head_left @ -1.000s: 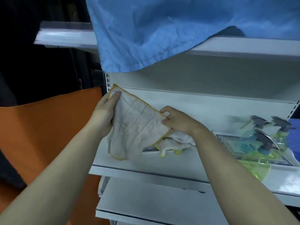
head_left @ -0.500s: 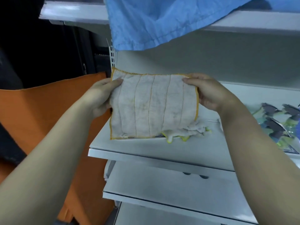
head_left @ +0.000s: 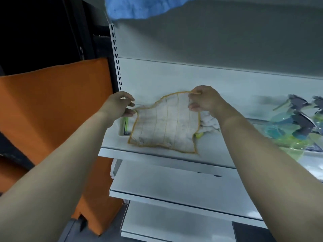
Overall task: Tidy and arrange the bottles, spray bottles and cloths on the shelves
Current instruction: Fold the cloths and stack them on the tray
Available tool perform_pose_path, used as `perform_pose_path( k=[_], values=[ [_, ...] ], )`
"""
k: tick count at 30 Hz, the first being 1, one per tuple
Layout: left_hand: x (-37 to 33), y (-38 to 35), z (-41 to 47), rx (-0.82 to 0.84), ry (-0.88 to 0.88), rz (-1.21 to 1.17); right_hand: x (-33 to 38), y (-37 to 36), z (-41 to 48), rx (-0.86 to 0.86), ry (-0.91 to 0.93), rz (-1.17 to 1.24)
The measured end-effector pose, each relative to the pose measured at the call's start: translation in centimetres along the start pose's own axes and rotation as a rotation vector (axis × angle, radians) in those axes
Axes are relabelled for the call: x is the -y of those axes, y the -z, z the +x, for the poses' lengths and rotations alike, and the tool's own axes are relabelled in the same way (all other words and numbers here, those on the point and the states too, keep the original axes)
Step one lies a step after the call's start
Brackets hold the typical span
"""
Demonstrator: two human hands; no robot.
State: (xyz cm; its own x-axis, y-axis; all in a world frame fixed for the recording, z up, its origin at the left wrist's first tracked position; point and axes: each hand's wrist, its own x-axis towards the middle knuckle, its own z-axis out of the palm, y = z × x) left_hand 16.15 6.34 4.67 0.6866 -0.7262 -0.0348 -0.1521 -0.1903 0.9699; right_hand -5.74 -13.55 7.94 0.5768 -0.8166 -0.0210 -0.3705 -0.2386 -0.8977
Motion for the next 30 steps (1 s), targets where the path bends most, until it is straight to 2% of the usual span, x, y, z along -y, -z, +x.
perform_pose_path(
  k=[2, 4, 7, 10, 12, 14, 17, 19, 24, 30],
  values=[
    [1.0, -0.4, -0.1, -0.024, -0.013, -0.013, -0.7, -0.3, -0.4, 0.009, 0.041, -0.034],
    [2.1, -1.2, -0.1, -0.062, -0.075, 0.094, -1.3, -0.5, -0.9, 0.032, 0.064, -0.044],
    [2.6, -2.6, -0.1, 0.006, -0.163, 0.376, -1.7, -0.7, -1.3, -0.007, 0.107, -0.051],
    [2.6, -4.4, 0.3, 0.087, -0.257, 0.851, -1.2, -0.7, -1.9, -0.054, 0.174, -0.076],
    [2.8, -5.7, 0.7, 0.042, -0.327, 1.057, -0.6, -0.6, -2.5, -0.049, 0.218, -0.076],
    [3.1, -6.6, 1.2, -0.065, -0.386, 1.138, -0.2, -0.5, -3.0, -0.041, 0.255, -0.089],
    [3.9, -6.8, 2.2, -0.207, -0.48, 1.113, -0.2, 0.1, -3.4, -0.053, 0.274, -0.128],
    [4.5, -6.3, 2.6, -0.206, -0.541, 1.017, -0.9, 0.4, -3.5, -0.075, 0.252, -0.147],
    [6.5, -4.3, 1.4, -0.089, -0.684, 0.819, -3.3, 0.3, -5.4, -0.059, 0.19, -0.235],
    [9.9, -2.5, -2.0, 0.054, -0.788, 0.817, -7.7, -1.6, -9.5, -0.031, 0.056, -0.227]
  ],
)
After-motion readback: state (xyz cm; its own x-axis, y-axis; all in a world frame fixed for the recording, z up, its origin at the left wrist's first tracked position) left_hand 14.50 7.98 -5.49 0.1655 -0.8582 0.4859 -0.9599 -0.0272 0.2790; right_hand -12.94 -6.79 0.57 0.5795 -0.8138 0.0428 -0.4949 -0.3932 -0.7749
